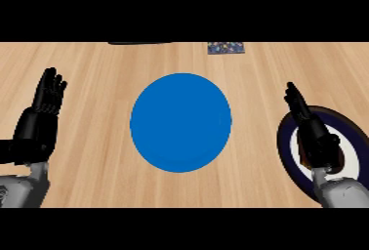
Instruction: Pick the sweet potato from the plate and place it in the plate
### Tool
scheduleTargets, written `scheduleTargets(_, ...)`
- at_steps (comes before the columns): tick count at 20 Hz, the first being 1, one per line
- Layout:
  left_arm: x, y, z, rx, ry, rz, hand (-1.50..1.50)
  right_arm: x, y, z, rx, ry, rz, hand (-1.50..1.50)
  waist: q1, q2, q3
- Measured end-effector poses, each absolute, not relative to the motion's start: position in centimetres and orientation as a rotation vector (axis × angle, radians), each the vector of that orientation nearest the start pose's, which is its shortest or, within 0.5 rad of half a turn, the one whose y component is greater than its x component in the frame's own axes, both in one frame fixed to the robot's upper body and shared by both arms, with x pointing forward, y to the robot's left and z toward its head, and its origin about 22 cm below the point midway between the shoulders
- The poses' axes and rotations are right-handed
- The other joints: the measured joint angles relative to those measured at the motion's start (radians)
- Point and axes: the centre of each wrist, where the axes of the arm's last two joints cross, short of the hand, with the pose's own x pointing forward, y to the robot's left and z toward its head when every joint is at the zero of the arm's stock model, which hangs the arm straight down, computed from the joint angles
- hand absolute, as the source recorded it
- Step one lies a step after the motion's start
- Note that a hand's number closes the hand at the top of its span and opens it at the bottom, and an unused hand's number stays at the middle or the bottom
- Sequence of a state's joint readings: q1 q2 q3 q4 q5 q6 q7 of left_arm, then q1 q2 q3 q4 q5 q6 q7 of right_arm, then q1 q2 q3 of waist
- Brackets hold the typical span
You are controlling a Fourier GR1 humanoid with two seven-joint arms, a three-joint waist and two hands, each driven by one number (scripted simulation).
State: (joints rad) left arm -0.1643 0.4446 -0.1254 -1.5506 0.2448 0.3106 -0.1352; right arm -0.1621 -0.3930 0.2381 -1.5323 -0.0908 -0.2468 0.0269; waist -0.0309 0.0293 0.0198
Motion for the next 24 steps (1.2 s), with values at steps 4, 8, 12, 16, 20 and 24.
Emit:
scheduleTargets(4,28.9,28.0,7.7,0.239,-1.82,-0.134,0.0,28.4,-23.0,2.0,-0.224,-1.584,0.437,1.5,0.037,-0.012,-0.012)
scheduleTargets(8,29.5,27.4,8.8,0.196,-1.822,-0.211,0.0,29.1,-23.8,0.5,-0.414,-1.464,0.798,1.5,0.068,-0.013,-0.031)
scheduleTargets(12,29.6,27.1,9.0,0.152,-1.794,-0.235,0.0,28.1,-24.5,-3.1,-0.71,-1.326,0.961,-1.5,0.069,-0.017,-0.027)
scheduleTargets(16,29.8,27.6,9.8,0.142,-1.775,-0.242,0.0,26.6,-22.8,-6.4,-0.789,-1.436,0.837,-1.5,0.048,-0.032,-0.033)
scheduleTargets(20,29.9,28.3,10.3,0.136,-1.759,-0.237,0.0,26.2,-22.3,-7.7,-0.811,-1.551,0.77,-1.5,0.036,-0.037,-0.034)
scheduleTargets(24,29.3,28.8,10.0,0.145,-1.749,-0.234,0.0,26.9,-21.3,-6.1,-0.873,-1.608,0.803,-1.5,0.031,-0.037,-0.029)
